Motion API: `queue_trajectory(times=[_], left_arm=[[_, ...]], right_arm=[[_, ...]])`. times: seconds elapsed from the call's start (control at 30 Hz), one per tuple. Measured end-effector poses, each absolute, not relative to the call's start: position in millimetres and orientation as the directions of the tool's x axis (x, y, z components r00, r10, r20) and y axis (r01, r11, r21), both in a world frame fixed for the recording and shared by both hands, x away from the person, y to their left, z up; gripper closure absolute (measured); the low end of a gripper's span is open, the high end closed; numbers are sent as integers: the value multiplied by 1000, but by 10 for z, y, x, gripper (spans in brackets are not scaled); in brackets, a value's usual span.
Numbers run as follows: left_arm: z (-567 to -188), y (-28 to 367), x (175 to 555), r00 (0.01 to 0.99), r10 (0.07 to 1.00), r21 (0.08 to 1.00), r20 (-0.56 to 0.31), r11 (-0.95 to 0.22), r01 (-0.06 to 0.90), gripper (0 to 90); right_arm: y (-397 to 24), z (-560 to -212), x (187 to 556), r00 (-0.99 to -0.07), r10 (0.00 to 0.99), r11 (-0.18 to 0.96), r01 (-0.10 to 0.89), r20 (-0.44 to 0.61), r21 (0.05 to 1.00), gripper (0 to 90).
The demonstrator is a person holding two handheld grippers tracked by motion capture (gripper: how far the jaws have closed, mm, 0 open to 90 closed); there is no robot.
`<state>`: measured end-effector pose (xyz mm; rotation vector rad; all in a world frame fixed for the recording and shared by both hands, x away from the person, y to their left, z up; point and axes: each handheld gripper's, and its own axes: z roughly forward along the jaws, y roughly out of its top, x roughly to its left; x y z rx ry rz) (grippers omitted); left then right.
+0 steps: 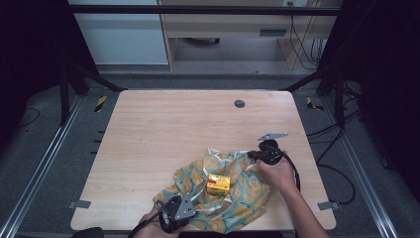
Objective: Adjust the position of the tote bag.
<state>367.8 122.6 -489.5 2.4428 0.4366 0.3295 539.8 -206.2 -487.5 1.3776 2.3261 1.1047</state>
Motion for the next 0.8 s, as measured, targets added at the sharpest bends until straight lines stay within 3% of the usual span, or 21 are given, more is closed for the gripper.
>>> queue_trajectory(times=[0.63,0.73,0.8], left_arm=[[-4906,1207,3684,916,384,631,117,-741,230,874],[-4901,1220,3691,912,395,640,111,-731,239,866],[-4883,1237,3697,906,409,653,111,-717,244,833]], right_arm=[[-1894,-4882,5555,-552,825,327,639,119,696,898],[-1895,-4869,5543,-553,824,325,636,120,700,836],[-1905,-4830,5515,-548,828,314,629,119,711,727]])
